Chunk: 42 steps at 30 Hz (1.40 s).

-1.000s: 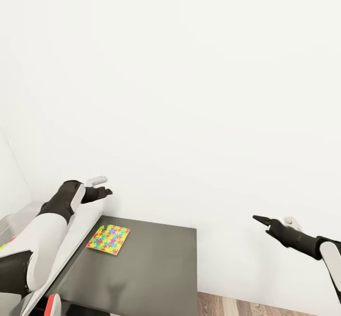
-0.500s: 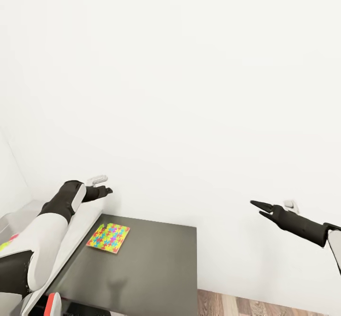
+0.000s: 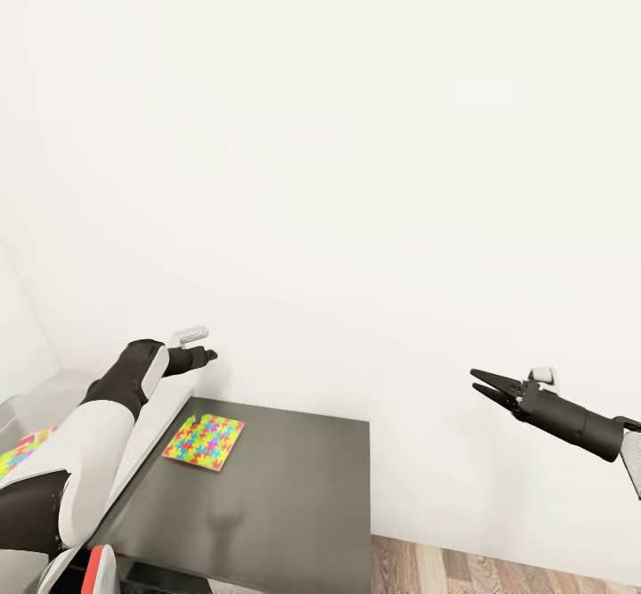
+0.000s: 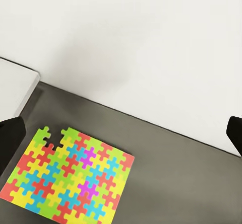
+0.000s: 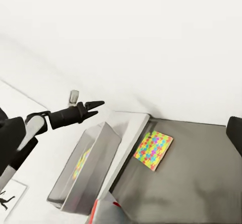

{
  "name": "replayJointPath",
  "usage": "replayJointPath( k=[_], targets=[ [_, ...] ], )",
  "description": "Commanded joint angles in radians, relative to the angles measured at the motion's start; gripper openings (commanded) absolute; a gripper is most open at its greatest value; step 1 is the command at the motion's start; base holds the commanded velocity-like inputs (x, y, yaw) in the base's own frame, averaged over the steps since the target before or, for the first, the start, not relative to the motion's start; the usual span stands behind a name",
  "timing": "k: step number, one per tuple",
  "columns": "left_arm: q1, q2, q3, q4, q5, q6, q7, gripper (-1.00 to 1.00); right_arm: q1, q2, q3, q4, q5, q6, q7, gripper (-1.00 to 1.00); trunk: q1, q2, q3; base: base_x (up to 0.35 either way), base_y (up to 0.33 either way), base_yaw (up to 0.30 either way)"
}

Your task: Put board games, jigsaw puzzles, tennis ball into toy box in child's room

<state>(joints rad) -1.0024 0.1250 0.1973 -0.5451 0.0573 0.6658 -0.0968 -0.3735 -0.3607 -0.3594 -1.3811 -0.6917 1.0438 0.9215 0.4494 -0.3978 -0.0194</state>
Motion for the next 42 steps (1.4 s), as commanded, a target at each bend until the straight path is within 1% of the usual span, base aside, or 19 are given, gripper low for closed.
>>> replayJointPath(
  k=[1, 5, 10, 14, 16, 20, 23, 37, 42],
  targets=[
    [-0.001, -0.001, 0.003, -0.001, 0.006, 0.004, 0.000, 1.00, -0.001, 0.000, 0.012, -0.001, 0.005, 0.003, 0.021, 1.00, 0.001, -0.002, -0.004, 0.000, 0.000, 0.000],
    [-0.001, -0.001, 0.003, -0.001, 0.006, -0.017, 0.000, 1.00, -0.001, 0.002, 0.039, -0.019, 0.005, 0.003, 0.058, 1.00, 0.001, -0.002, -0.010, 0.000, 0.000, 0.000],
    [-0.001, 0.000, -0.004, 0.014, 0.006, -0.042, 0.000, 1.00, 0.000, 0.005, 0.049, -0.037, 0.005, 0.003, 0.077, 1.00, 0.001, -0.002, -0.019, 0.000, 0.000, 0.000],
    [-0.001, 0.001, -0.005, 0.058, 0.004, -0.111, 0.002, 1.00, 0.007, 0.003, 0.051, -0.025, 0.007, 0.003, 0.082, 1.00, 0.001, -0.002, -0.025, 0.000, 0.000, 0.000],
    [-0.001, 0.000, -0.005, 0.071, 0.004, -0.133, 0.013, 1.00, 0.007, 0.002, 0.051, -0.023, 0.008, 0.003, 0.082, 1.00, 0.001, -0.002, -0.028, 0.000, 0.000, 0.000],
    [-0.001, -0.001, -0.005, 0.082, 0.005, -0.157, 0.072, 1.00, 0.008, 0.002, 0.051, -0.016, 0.009, 0.003, 0.083, 1.00, 0.001, -0.002, -0.035, 0.000, 0.000, 0.000],
    [-0.001, -0.002, -0.006, 0.084, 0.005, -0.178, 0.085, 1.00, 0.008, 0.002, 0.051, -0.015, 0.009, 0.003, 0.083, 1.00, 0.001, -0.002, -0.040, 0.000, 0.000, 0.000],
    [-0.001, -0.003, -0.006, 0.086, 0.007, -0.208, 0.092, 1.00, 0.008, 0.002, 0.051, -0.015, 0.009, 0.003, 0.082, 1.00, 0.001, -0.002, -0.063, 0.000, 0.000, 0.000],
    [-0.001, -0.021, -0.007, 0.082, 0.007, -0.227, 0.092, 1.00, 0.008, 0.002, 0.050, -0.015, 0.009, 0.003, 0.082, 1.00, 0.001, -0.002, -0.071, 0.000, 0.000, 0.000]
  ],
)
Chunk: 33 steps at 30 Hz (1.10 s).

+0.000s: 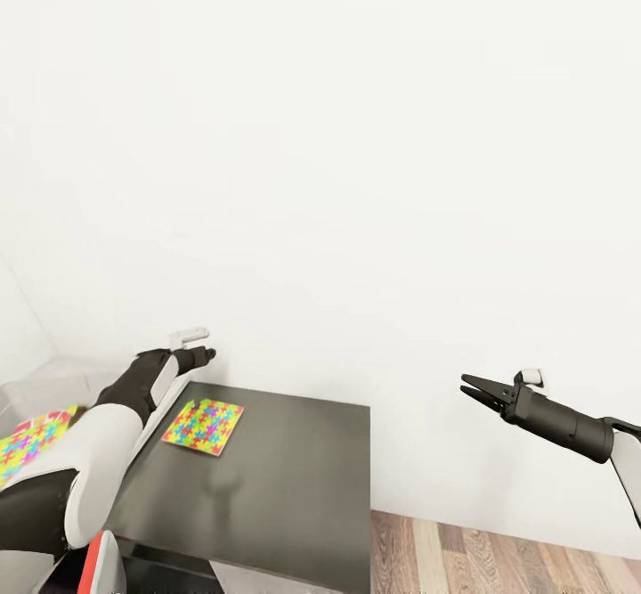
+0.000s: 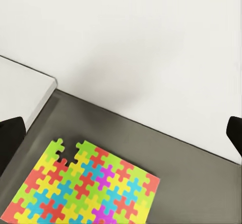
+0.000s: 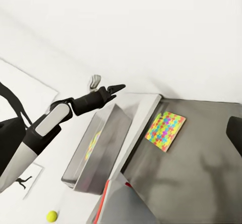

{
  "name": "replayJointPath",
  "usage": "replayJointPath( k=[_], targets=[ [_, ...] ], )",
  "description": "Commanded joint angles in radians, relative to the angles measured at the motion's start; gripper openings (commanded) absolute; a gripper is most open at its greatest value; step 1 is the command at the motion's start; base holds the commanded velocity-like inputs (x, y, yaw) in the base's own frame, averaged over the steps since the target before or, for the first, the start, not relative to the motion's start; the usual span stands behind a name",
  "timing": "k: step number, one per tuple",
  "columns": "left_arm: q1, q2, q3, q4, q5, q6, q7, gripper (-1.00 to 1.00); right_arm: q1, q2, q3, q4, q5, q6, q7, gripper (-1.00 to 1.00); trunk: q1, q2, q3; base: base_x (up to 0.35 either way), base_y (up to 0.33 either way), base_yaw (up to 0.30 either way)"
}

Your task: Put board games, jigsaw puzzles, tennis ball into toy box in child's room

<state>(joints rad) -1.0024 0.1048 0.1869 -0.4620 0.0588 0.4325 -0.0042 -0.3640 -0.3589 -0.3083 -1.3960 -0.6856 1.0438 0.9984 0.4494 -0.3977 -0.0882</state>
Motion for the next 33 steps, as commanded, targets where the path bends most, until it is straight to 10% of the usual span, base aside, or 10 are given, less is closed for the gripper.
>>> replayJointPath(
  k=[1, 33],
  targets=[
    [-0.001, -0.003, 0.003, -0.002, 0.006, -0.001, 0.000, 1.00, -0.001, 0.000, -0.001, 0.000, 0.003, 0.003, 0.005, 1.00, 0.001, -0.002, -0.004, 0.000, 0.000, 0.000],
    [-0.001, -0.010, 0.003, 0.002, 0.001, -0.120, 0.001, 1.00, -0.001, -0.002, -0.004, 0.002, 0.005, 0.003, 0.005, 1.00, 0.001, -0.002, -0.057, 0.000, 0.000, 0.000]
  ],
)
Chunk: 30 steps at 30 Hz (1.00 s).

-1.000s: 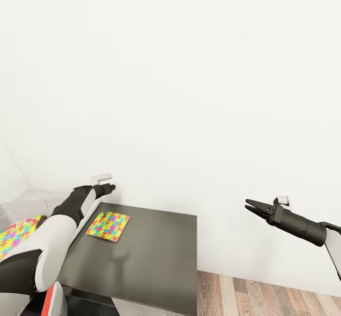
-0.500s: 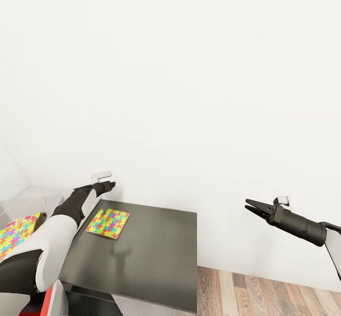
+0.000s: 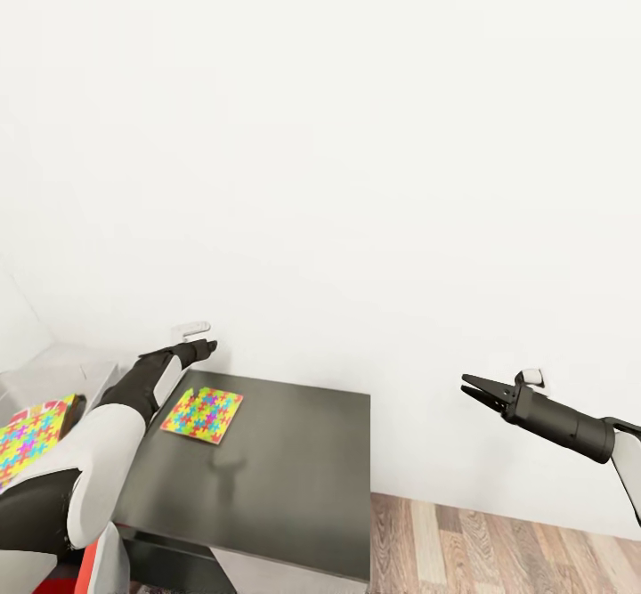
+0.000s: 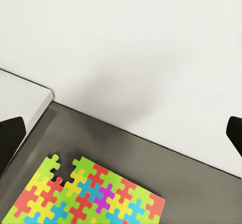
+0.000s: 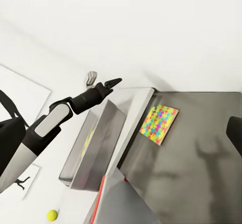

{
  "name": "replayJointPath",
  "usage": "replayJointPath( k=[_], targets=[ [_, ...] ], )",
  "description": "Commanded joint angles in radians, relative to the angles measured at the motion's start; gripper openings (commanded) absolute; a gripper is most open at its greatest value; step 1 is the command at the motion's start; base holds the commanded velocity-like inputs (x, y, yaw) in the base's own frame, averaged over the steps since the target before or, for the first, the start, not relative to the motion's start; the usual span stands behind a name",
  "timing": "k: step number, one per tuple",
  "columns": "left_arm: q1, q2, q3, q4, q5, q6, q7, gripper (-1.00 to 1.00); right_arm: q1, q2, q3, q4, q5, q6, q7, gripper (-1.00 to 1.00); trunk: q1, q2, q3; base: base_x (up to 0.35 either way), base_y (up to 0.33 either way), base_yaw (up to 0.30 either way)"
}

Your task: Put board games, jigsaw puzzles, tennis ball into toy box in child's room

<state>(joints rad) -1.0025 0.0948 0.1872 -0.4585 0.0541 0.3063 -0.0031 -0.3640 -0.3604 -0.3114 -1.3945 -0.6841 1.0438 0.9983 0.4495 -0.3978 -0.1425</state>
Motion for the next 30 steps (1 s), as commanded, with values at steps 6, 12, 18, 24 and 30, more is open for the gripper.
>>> replayJointPath(
  k=[6, 12, 18, 24, 30],
  targets=[
    [-0.001, -0.002, 0.001, -0.002, 0.006, 0.008, 0.000, 1.00, -0.001, 0.000, -0.001, 0.000, 0.003, 0.003, 0.004, 1.00, 0.001, -0.002, -0.011, 0.000, 0.000, 0.000],
    [-0.001, -0.003, -0.022, -0.002, 0.006, 0.008, 0.000, 1.00, -0.001, 0.000, -0.002, 0.000, 0.003, 0.003, 0.004, 1.00, 0.001, -0.002, -0.013, 0.000, 0.000, 0.000],
    [-0.001, -0.003, -0.048, -0.002, 0.007, 0.009, 0.001, 1.00, -0.001, 0.001, -0.002, 0.000, 0.003, 0.003, 0.002, 1.00, 0.001, -0.002, -0.013, 0.000, 0.000, 0.000],
    [-0.001, -0.003, -0.052, -0.002, 0.007, 0.009, 0.001, 1.00, -0.001, 0.001, -0.002, 0.000, 0.003, 0.003, 0.001, 1.00, 0.001, -0.002, -0.013, 0.000, 0.000, 0.000],
    [-0.001, -0.002, -0.052, -0.001, 0.007, 0.008, 0.001, 1.00, -0.001, 0.001, -0.002, 0.001, 0.003, 0.003, 0.000, 1.00, 0.001, -0.002, -0.013, 0.000, 0.000, 0.000]
  ],
)
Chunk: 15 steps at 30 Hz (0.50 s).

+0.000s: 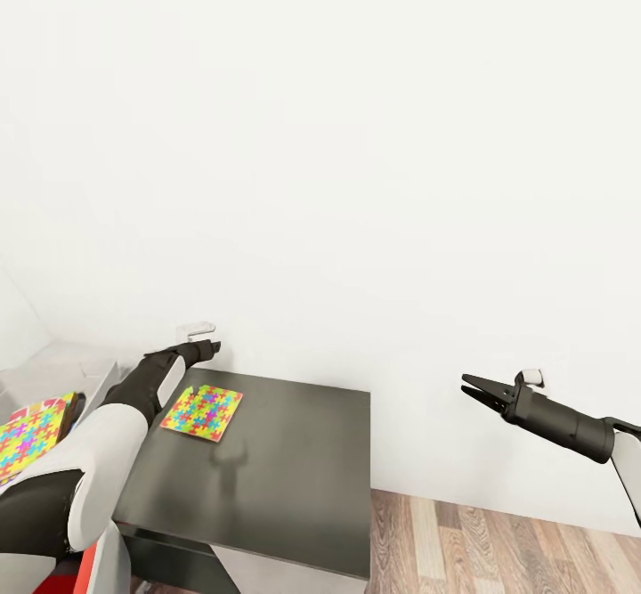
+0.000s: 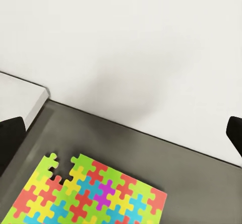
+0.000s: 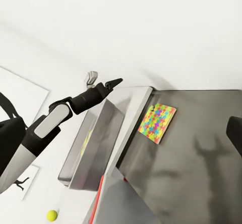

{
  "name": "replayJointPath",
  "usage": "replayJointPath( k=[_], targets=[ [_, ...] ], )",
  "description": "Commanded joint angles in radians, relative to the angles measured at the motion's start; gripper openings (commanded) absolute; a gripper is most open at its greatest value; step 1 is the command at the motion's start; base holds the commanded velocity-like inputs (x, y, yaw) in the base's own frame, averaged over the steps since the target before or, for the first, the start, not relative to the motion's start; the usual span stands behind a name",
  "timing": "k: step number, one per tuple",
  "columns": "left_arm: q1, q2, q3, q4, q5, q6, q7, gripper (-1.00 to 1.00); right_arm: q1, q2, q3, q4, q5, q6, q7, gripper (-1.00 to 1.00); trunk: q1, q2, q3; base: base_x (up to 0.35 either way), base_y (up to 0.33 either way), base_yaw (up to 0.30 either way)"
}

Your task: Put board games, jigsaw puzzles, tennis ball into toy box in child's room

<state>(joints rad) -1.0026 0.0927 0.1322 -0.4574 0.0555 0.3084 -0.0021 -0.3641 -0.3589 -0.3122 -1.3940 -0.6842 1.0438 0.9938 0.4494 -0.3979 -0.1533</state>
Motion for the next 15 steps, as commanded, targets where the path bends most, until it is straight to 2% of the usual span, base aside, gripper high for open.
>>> replayJointPath(
  k=[1, 15],
  targets=[
    [-0.001, 0.000, 0.003, -0.001, 0.006, 0.006, 0.000, 1.00, -0.001, 0.000, -0.001, 0.000, 0.003, 0.003, 0.005, 1.00, 0.001, -0.002, -0.002, 0.000, 0.000, 0.000],
    [0.000, 0.000, 0.000, 0.004, 0.006, 0.004, 0.000, 1.00, -0.001, 0.000, -0.002, 0.016, 0.003, 0.003, 0.002, 1.00, 0.001, -0.002, -0.002, 0.000, 0.000, 0.000]
  ],
)
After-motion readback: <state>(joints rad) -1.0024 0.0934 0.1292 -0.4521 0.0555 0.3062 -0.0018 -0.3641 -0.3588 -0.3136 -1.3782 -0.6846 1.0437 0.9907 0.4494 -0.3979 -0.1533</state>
